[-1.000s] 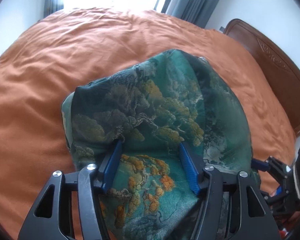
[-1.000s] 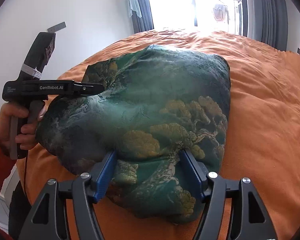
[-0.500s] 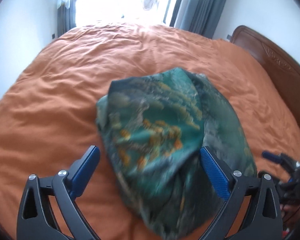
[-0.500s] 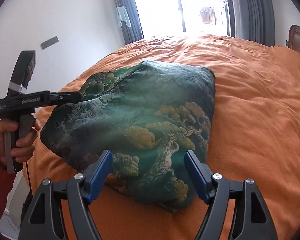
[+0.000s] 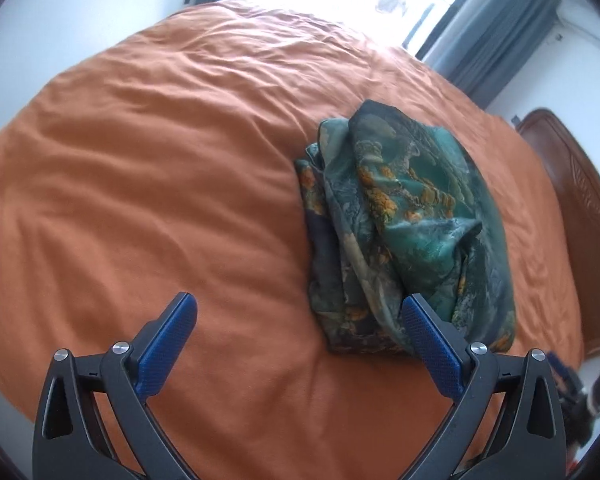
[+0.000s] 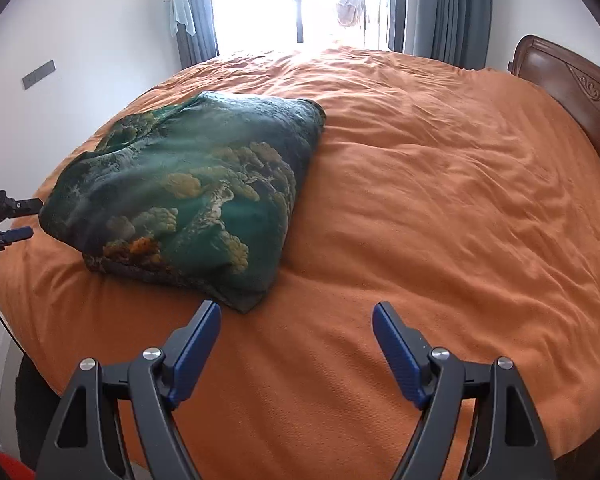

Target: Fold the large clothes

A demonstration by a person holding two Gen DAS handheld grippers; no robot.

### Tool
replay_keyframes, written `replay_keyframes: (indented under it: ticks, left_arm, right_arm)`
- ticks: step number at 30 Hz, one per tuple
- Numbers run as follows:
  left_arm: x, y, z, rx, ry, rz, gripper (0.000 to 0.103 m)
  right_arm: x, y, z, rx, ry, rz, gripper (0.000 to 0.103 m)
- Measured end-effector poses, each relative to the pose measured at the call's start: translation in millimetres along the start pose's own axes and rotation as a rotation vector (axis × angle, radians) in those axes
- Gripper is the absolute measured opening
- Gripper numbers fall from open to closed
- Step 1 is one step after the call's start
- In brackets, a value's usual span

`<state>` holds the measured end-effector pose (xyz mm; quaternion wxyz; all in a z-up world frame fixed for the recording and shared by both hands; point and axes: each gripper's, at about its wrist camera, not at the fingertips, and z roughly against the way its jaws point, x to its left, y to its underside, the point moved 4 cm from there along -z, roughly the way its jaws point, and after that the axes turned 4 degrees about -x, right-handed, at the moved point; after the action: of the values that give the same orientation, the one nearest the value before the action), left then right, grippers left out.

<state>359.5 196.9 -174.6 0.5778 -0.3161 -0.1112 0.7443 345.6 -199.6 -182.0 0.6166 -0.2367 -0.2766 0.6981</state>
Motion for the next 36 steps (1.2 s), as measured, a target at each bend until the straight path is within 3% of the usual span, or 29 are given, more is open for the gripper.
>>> replay_keyframes:
  ticks: [3,4,7,11,15,19,23,29,31,32,33,36]
  left_arm:
    - [-6,-5,-6,0.033,-0.001,-0.065,0.102]
    - [-8,-8,-6,0.030,0.037,-0.054,0.102]
    - [-12,-25,-12,0.057,0.262,0.077,0.102]
    - [-17,-60,-42,0.112,0.367,0.164,0.102]
    - [-21,-69,-95,0.207,0.339,0.166,0.101]
    - [-10,-52,-142,0.308,0.355,0.220,0.103]
    - [-11,-44,-154,0.300,0.395,0.213,0.103]
    - [-24,-45,-172,0.336,0.418,0.186,0.103]
    - [-32,-44,-176,0.350,0.432,0.196,0.102]
    - [-38,-42,-176,0.363,0.432,0.193,0.099]
    - [-42,-43,-174,0.366,0.429,0.182,0.084]
    - [-58,-52,-153,0.330,0.361,0.108,0.059]
  right_arm:
    - [-6,-1,14,-0.078,-0.027,-0.030,0.080]
    - [-8,-3,16,-0.105,-0.046,-0.043,0.080]
    - [-3,-9,22,-0.165,-0.098,-0.041,0.080]
    - [5,-18,15,-0.160,-0.138,-0.035,0.080]
    - [6,-23,10,-0.174,-0.216,-0.085,0.080]
    - [-7,-41,-6,-0.163,-0.297,-0.137,0.080]
    - [-34,-65,-56,-0.074,-0.356,-0.187,0.080]
    - [-29,-69,-158,0.143,-0.587,-0.270,0.080]
    - [-24,-68,-180,0.186,-0.695,-0.382,0.089]
    - [-22,-67,-186,0.200,-0.714,-0.423,0.089]
    - [-16,-69,-189,0.215,-0.723,-0.436,0.088]
    - [12,-79,-172,0.189,-0.618,-0.246,0.082]
